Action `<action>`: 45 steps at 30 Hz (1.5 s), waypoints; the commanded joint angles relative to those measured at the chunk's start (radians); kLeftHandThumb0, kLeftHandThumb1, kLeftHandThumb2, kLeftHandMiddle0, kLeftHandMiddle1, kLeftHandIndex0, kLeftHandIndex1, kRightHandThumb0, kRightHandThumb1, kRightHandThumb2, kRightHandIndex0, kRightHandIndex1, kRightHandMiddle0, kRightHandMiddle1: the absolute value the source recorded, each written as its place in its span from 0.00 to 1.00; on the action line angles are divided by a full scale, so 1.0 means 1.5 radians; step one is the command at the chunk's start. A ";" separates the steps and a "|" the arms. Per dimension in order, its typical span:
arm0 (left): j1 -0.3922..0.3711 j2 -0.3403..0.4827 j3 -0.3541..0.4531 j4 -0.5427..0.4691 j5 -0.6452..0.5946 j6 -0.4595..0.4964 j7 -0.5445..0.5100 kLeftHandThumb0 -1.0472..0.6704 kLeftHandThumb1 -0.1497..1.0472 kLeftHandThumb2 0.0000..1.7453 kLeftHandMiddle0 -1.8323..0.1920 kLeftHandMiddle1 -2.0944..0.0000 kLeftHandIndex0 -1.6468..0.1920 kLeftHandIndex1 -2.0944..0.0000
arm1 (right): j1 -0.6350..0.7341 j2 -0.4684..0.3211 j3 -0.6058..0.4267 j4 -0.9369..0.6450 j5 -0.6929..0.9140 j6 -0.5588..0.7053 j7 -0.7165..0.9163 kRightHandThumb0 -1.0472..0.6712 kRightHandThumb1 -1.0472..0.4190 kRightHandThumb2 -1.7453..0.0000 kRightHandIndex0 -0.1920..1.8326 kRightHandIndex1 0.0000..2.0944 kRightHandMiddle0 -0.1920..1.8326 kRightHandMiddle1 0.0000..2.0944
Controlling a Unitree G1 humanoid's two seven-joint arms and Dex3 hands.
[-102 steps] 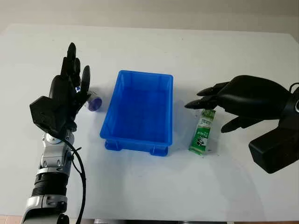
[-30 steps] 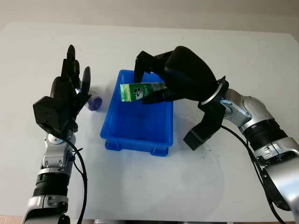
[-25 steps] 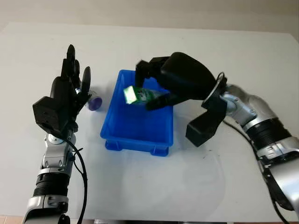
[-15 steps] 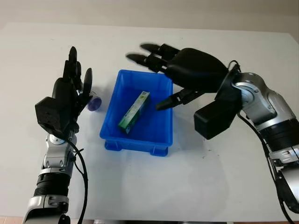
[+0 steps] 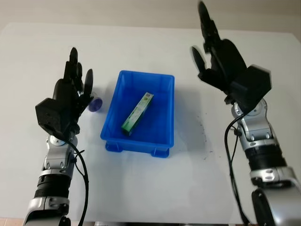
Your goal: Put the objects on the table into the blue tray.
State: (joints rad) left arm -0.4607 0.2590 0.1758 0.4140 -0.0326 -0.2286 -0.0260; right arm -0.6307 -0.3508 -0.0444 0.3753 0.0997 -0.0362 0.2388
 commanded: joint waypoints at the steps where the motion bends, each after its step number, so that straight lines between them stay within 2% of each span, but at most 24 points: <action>1: 0.000 0.004 0.003 -0.003 0.002 -0.006 0.002 0.20 1.00 0.31 0.92 0.97 0.92 0.97 | 0.016 0.006 -0.019 -0.022 0.021 0.046 0.005 0.16 0.00 0.57 0.00 0.00 0.00 0.00; 14: -0.007 0.013 0.005 0.009 0.002 -0.012 -0.002 0.19 1.00 0.31 0.91 0.97 0.92 0.97 | 0.039 0.037 -0.046 -0.035 0.029 0.116 -0.030 0.20 0.00 0.54 0.00 0.00 0.00 0.00; 20: -0.007 0.026 0.010 -0.008 0.007 -0.007 0.001 0.20 1.00 0.30 0.91 0.97 0.91 0.97 | 0.045 0.042 -0.049 -0.051 0.032 0.131 -0.031 0.20 0.00 0.54 0.00 0.00 0.00 0.00; 23: -0.037 0.102 0.021 -0.032 0.027 -0.018 -0.028 0.24 1.00 0.28 0.90 0.97 0.89 0.96 | 0.046 0.039 -0.049 -0.053 0.028 0.128 -0.028 0.19 0.00 0.55 0.00 0.00 0.00 0.00; 25: -0.064 0.174 0.014 -0.030 0.066 -0.019 -0.052 0.24 1.00 0.26 0.89 0.97 0.87 0.96 | 0.046 0.039 -0.051 -0.052 0.027 0.122 -0.027 0.19 0.00 0.55 0.00 0.00 0.00 0.00; 26: -0.082 0.212 0.011 -0.030 0.076 -0.009 -0.079 0.23 1.00 0.24 0.88 0.97 0.87 0.96 | 0.045 0.039 -0.052 -0.050 0.028 0.118 -0.024 0.19 0.00 0.55 0.00 0.00 0.00 0.00; 28: -0.140 0.296 0.001 -0.025 0.073 0.028 -0.178 0.21 0.99 0.12 0.90 0.98 0.88 0.97 | 0.043 0.038 -0.055 -0.047 0.030 0.115 -0.019 0.19 0.00 0.55 0.00 0.00 0.00 0.00; 30: -0.200 0.376 -0.029 -0.021 0.096 0.069 -0.279 0.22 0.90 0.04 0.91 0.97 0.87 0.97 | 0.040 0.039 -0.057 -0.046 0.032 0.115 -0.016 0.18 0.00 0.55 0.00 0.00 0.00 0.00; 33: -0.253 0.436 -0.074 -0.014 0.155 0.096 -0.342 0.24 0.83 0.02 0.90 0.97 0.86 0.97 | 0.038 0.040 -0.059 -0.046 0.033 0.117 -0.011 0.18 0.00 0.55 0.00 0.00 0.00 0.00; 36: -0.295 0.467 -0.113 0.010 0.201 0.081 -0.376 0.28 0.78 0.01 0.90 0.97 0.87 0.97 | 0.037 0.040 -0.060 -0.046 0.033 0.120 -0.007 0.18 0.00 0.55 0.00 0.00 0.00 0.00; 40: -0.348 0.486 -0.188 0.077 0.281 -0.023 -0.406 0.31 0.76 0.02 0.92 0.98 0.89 0.98 | 0.035 0.041 -0.059 -0.041 0.029 0.113 -0.002 0.20 0.00 0.55 0.00 0.00 0.00 0.00; 43: -0.374 0.481 -0.234 0.120 0.325 -0.088 -0.426 0.36 0.77 0.03 0.93 0.98 0.91 0.98 | 0.033 0.042 -0.060 -0.039 0.029 0.113 0.000 0.20 0.00 0.54 0.00 0.00 0.00 0.00; 45: -0.383 0.471 -0.274 0.147 0.375 -0.131 -0.411 0.38 0.79 0.04 0.95 0.98 0.92 0.99 | 0.034 0.043 -0.060 -0.042 0.030 0.116 0.000 0.19 0.00 0.55 0.00 0.00 0.00 0.00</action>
State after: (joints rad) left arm -1.0104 0.9629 -0.2023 0.6119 0.4992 -0.3928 -0.6530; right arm -0.5708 -0.2898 -0.1317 0.3189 0.1425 0.1449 0.2377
